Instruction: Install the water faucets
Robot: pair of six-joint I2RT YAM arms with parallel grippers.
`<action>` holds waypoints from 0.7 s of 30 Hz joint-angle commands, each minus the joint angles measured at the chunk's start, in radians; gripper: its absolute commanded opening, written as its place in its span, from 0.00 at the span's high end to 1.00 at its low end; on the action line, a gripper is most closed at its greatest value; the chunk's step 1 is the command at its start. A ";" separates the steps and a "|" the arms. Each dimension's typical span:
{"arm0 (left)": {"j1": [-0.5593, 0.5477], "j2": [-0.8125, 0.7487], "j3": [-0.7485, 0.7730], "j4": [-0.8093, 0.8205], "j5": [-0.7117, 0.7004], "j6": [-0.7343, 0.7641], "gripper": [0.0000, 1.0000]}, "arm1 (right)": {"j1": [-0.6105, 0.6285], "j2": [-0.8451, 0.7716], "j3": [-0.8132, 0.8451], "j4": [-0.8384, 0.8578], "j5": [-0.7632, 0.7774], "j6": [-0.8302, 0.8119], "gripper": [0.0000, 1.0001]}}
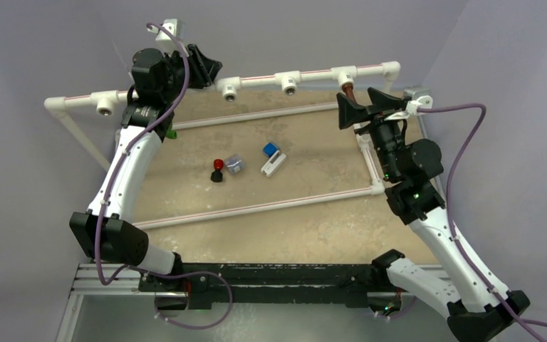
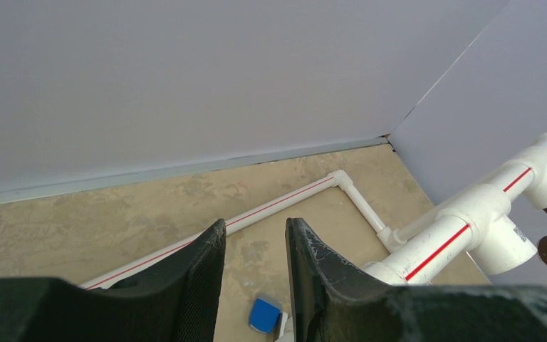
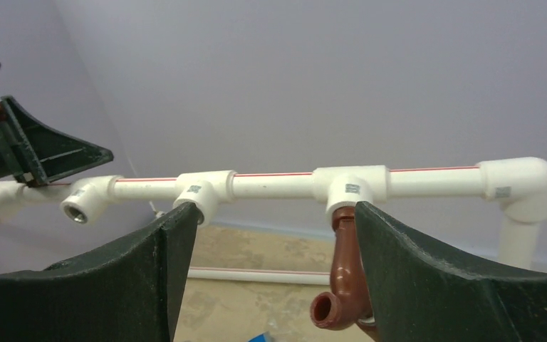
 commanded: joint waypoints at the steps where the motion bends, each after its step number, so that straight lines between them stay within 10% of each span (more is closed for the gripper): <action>1: -0.001 0.021 -0.012 -0.127 0.017 0.002 0.65 | 0.001 -0.035 0.062 -0.051 0.091 -0.071 0.18; 21: -0.001 -0.022 0.177 -0.011 0.033 -0.081 0.64 | 0.001 -0.240 -0.115 -0.296 0.252 0.098 0.02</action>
